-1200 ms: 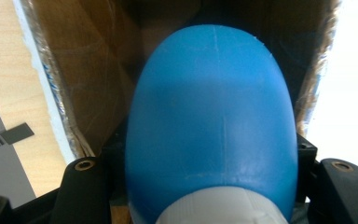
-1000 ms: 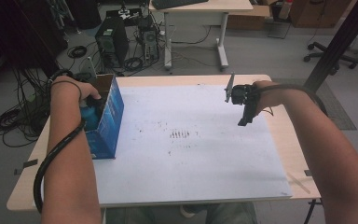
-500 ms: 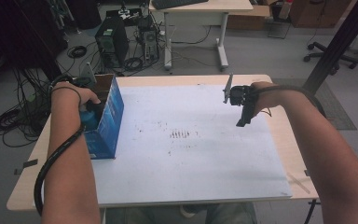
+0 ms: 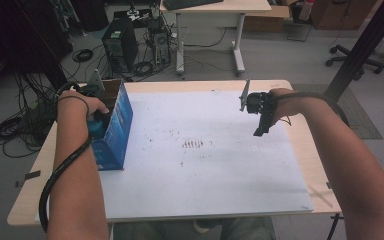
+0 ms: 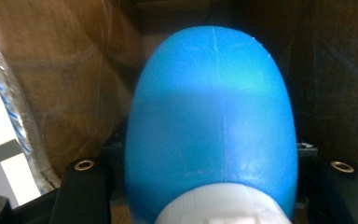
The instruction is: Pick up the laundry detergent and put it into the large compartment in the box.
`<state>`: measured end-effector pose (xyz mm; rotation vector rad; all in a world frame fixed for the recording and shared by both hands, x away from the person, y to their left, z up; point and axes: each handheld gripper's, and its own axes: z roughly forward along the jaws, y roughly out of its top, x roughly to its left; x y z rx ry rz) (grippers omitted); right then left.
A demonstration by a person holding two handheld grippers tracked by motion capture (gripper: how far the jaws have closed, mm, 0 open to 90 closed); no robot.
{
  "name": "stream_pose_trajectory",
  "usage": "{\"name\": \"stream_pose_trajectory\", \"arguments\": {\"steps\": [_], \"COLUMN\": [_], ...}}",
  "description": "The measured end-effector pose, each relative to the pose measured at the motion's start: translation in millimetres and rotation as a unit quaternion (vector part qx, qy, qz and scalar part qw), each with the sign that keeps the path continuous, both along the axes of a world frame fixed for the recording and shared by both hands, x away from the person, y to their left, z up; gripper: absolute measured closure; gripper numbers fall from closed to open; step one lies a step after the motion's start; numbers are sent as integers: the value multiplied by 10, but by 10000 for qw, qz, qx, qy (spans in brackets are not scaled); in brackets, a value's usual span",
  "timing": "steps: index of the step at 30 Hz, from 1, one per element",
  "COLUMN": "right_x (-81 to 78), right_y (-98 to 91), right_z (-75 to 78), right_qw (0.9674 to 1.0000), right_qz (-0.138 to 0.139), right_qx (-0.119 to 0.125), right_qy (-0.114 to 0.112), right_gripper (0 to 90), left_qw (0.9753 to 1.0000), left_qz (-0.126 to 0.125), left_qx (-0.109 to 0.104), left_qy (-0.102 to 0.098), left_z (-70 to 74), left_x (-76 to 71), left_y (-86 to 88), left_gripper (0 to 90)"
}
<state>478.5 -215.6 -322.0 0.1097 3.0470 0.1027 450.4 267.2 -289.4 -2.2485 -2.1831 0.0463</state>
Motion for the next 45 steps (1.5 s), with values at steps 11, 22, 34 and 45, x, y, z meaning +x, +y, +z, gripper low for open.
{"name": "stream_pose_trajectory", "arguments": {"steps": [11, 22, 34, 45], "right_x": [-26, -33, -30, -27], "right_y": [-35, -46, -13, -4], "right_z": [25, 42, 18, 8], "right_qw": [10000, 10000, 10000, 10000], "right_qz": [-11, -28, -27, -35], "right_qx": [40, 61, 39, 55], "right_qy": [-20, -43, -18, -15], "right_gripper": [35, 36, 36, 36], "left_qw": [9999, 9998, 9998, 9998], "left_qz": [-6, -54, -81, 0], "left_qx": [53, 25, 47, 76], "left_qy": [-113, -165, -148, -178], "left_z": [-8, -8, -10, 7], "left_x": [-31, -43, -39, -51], "left_y": [-13, 3, -29, -19], "left_gripper": [384, 381, 365, 307]}}
